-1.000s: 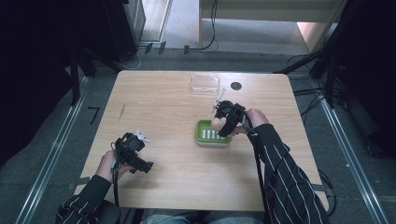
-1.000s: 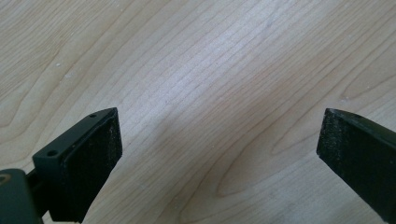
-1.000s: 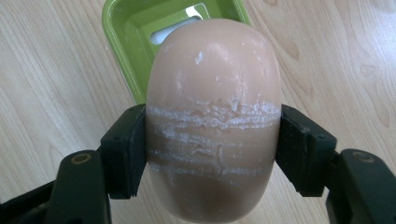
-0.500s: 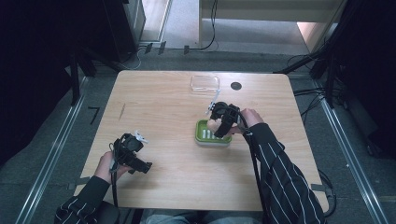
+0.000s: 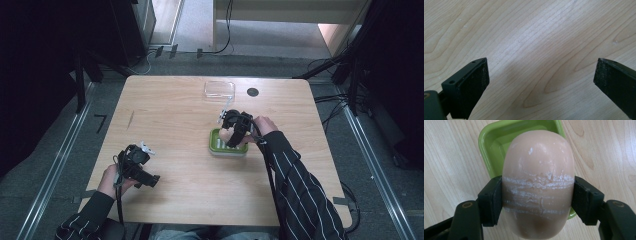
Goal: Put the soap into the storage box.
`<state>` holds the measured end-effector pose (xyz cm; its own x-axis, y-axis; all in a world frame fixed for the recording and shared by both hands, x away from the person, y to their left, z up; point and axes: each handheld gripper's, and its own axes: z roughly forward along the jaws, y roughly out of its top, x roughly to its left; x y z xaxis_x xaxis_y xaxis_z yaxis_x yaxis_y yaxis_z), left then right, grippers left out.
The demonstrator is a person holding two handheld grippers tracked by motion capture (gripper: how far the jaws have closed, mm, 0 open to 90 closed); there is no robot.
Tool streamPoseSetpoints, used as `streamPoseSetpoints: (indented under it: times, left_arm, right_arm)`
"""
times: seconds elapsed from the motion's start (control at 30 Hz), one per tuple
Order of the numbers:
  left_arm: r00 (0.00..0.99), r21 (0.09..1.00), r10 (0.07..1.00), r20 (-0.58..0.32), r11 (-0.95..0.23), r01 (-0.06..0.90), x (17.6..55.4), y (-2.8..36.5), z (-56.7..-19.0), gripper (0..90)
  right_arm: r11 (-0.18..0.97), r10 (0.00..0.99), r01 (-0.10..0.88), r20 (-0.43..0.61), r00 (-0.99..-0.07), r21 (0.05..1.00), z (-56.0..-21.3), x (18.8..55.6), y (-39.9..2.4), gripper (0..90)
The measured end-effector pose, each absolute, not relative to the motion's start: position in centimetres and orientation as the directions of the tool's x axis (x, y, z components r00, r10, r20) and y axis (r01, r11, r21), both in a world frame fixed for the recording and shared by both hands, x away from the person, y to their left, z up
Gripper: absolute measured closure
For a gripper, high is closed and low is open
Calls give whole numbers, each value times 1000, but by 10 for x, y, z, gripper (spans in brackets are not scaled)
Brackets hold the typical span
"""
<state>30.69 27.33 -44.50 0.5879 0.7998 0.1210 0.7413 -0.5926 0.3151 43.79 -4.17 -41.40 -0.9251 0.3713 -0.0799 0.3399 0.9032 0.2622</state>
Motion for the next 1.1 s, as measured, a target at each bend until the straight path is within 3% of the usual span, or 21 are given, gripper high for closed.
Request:
streamPoseSetpoints:
  times: [1.1]
  left_arm:
    - [580,313,806,115,-584,749,303,279,-446,6]
  right_arm:
    - [915,348,321,-73,-935,245,-436,446,-32,332]
